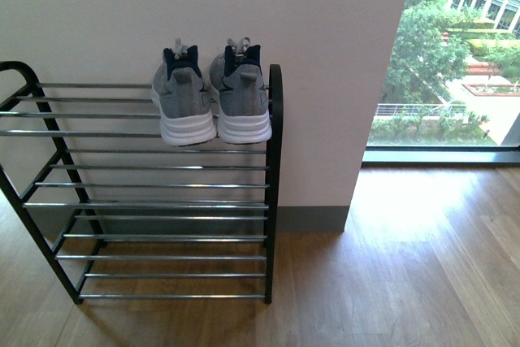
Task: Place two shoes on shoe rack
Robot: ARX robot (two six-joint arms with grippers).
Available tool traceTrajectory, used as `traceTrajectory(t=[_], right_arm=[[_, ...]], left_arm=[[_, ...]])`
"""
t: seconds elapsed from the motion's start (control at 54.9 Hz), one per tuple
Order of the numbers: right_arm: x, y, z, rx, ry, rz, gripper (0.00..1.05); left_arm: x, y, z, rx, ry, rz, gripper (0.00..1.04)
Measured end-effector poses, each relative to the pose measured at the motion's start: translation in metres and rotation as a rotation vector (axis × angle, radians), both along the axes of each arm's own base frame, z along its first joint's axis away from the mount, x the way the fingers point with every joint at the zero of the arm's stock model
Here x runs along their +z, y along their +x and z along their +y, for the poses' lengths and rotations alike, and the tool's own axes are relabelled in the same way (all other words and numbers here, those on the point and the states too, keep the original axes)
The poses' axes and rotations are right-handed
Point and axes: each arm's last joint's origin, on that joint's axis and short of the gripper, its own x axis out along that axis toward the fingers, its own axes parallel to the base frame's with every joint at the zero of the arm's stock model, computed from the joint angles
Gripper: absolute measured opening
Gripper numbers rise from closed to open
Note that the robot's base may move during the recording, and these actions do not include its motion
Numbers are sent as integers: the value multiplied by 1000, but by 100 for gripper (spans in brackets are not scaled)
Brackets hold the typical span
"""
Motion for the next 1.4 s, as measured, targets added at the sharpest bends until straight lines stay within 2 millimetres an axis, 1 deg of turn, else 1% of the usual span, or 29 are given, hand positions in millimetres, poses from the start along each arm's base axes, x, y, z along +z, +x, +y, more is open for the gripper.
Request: traceTrajectory(t=[1.403], right_arm=[[0, 0, 0, 3, 0, 1, 95]], left_arm=[[0, 0, 0, 0, 0, 0, 95]])
